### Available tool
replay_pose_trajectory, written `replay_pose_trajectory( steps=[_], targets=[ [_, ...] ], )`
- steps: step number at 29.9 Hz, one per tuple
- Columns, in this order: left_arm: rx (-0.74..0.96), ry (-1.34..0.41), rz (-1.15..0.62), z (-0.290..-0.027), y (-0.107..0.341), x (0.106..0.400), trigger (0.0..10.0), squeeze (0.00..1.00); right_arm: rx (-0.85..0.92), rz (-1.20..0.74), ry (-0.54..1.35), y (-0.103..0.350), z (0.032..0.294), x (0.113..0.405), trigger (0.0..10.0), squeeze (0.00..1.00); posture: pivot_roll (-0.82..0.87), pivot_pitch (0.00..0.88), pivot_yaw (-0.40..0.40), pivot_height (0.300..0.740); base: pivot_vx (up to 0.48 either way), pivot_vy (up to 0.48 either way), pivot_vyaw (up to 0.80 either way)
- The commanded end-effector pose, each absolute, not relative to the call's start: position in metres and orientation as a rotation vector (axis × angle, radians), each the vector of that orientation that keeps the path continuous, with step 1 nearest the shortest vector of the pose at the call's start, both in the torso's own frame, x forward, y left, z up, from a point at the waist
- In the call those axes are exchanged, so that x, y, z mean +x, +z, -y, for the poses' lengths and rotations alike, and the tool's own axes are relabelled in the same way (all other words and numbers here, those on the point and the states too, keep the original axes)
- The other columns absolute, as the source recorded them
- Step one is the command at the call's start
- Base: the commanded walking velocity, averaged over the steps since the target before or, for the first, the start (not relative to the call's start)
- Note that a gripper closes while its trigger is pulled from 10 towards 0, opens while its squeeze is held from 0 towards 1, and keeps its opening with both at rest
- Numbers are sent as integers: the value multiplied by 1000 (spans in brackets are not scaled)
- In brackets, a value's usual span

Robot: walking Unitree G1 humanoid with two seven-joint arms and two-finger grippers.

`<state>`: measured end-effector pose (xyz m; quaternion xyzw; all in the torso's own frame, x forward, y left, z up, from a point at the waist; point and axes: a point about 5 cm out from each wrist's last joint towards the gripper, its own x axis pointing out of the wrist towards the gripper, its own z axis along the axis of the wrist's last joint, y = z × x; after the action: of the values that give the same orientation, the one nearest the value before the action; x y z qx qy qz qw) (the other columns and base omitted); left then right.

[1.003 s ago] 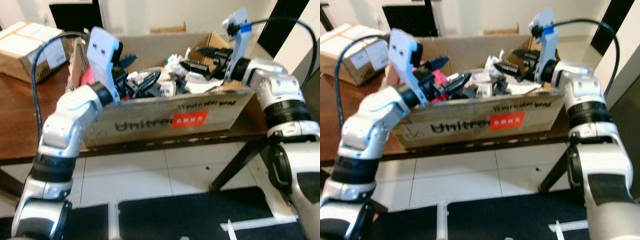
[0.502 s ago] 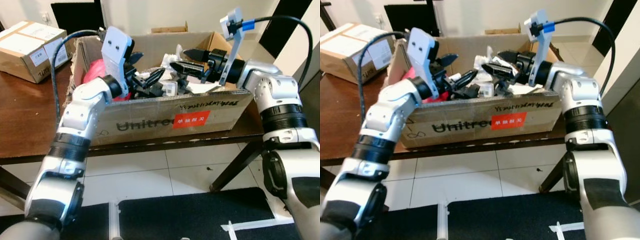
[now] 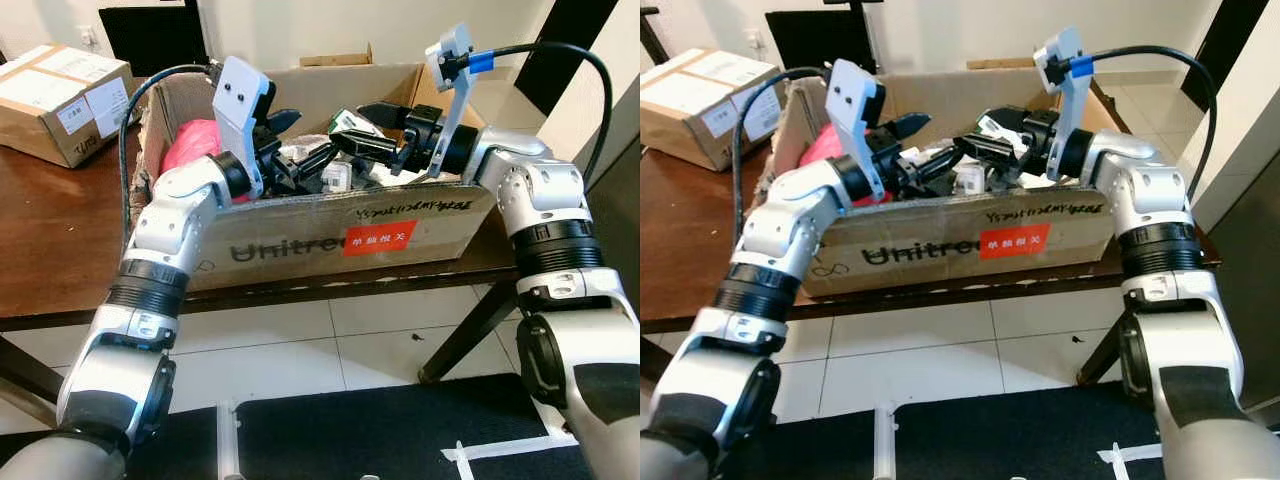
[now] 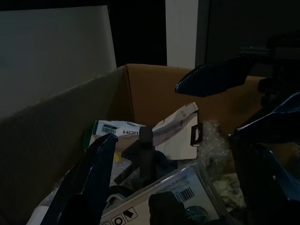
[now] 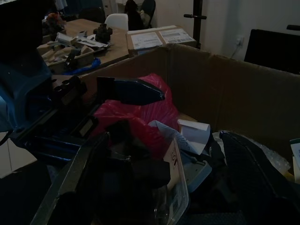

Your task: Picking trash to rubbish bin

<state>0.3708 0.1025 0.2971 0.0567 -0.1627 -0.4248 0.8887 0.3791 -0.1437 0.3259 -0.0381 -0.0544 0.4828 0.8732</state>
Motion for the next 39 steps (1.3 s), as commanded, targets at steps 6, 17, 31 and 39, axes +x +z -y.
replay_pose_trajectory(
  steps=[6, 17, 31, 39],
  targets=[
    [77, -1001, 436, -116, 319, 363, 10000, 0, 29, 182, 989, 337, 155, 380, 10000, 271, -10, 156, 11, 740, 0, 0, 0],
    [-157, -1275, 485, -147, 356, 332, 10000, 0, 275, 320, 1387, 357, 161, 336, 10000, 0, -10, 161, 8, 740, 0, 0, 0],
    [5, -1696, -5, -115, 253, 258, 10000, 0, 82, -44, 1636, 273, 148, 289, 10000, 0, -10, 147, 2, 740, 0, 0, 0],
    [279, -1433, -240, -114, 179, 264, 10000, 0, -54, -232, 1437, 218, 156, 299, 10000, 0, -10, 141, 9, 740, 0, 0, 0]
  ],
)
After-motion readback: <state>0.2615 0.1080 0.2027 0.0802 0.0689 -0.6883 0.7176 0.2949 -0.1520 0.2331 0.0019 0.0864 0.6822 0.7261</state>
